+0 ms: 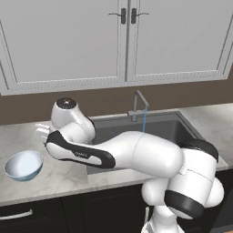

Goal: Rinse each bowl for a few seconds and place them down in the sink or on the counter.

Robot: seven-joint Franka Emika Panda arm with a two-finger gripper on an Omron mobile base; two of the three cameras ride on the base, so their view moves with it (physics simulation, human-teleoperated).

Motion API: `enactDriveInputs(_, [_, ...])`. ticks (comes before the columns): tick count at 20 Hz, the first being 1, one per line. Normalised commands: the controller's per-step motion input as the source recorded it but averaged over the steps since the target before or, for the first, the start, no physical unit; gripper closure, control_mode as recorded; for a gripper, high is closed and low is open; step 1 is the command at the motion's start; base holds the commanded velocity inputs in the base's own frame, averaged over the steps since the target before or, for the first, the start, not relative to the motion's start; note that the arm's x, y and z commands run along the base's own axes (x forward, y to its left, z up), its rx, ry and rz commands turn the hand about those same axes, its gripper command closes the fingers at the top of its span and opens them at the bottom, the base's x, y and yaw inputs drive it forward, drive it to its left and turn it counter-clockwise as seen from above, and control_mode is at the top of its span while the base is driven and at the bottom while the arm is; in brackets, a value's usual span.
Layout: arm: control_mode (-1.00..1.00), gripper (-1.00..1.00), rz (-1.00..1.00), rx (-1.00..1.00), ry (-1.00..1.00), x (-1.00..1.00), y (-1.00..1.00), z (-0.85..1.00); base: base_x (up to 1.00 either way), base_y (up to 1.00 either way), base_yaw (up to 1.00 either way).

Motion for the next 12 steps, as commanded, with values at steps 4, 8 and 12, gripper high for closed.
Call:
enactDriveInputs(4, [-1.00,-1.00,0.06,0.00,0.00,-0.08,0.08,-0.04,0.00,0.00,0.00])
enactDriveInputs(8, [-1.00,-1.00,0.06,0.00,0.00,-0.14,0.15,-0.10,0.00,0.00,0.00])
enactDriveInputs(12, [-1.00,-1.00,0.05,-0.02,0.00,-0.04,0.22,-0.12,0.00,0.00,0.00])
